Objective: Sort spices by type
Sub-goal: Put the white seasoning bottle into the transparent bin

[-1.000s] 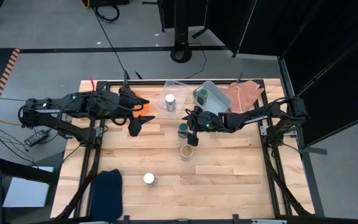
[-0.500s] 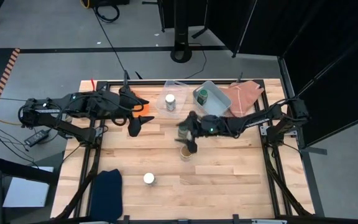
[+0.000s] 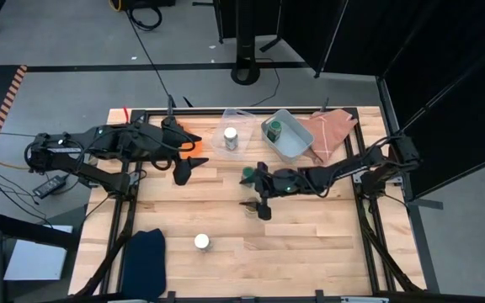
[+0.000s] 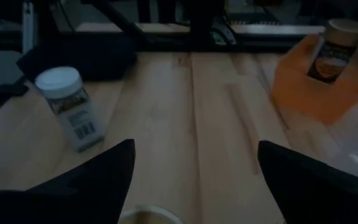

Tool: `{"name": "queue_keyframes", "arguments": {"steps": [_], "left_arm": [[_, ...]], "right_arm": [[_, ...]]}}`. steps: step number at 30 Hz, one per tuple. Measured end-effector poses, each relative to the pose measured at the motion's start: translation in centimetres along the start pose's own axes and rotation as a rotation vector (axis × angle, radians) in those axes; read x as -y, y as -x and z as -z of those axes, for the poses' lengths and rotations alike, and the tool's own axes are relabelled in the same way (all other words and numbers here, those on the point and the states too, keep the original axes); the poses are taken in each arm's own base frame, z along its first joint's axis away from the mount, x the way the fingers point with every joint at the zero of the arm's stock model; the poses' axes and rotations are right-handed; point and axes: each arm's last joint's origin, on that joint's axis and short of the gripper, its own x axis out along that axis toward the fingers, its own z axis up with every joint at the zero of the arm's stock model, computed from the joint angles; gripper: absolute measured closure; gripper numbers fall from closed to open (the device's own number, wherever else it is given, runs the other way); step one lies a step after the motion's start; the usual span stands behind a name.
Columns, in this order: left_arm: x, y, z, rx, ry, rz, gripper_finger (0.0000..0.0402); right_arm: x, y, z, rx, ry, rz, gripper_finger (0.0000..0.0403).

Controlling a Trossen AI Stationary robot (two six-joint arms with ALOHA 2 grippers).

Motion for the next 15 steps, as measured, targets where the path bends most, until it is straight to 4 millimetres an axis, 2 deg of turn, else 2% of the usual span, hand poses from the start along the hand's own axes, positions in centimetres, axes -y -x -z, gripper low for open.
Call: {"name": "queue_keyframes", "arguments": {"steps": [3,6,11,15], "left_arm": [[0.6,-0.3,0.5,-0.06,-0.03,0.06,0.0064],[2.3,-1.2,1.7,-0.162,-0.096,0.112,0.0064],[6.0,-2.3,4.0,-0.33,-0.132,0.244,0.0064],[9.1,-2.2,5.7,-0.412,-0.128,0.317,0.0064]], "right_arm": [[-0.4,0.0,0.0,0.002,-0.007,-0.004,0.0055],[-0.5,0.1,0.1,-0.004,-0.04,-0.006,0.0057],[-0.4,0.1,0.2,-0.021,-0.045,-0.003,0.0057],[-0.5,0.1,0.3,-0.024,-0.044,-0.009,0.0056]]}}
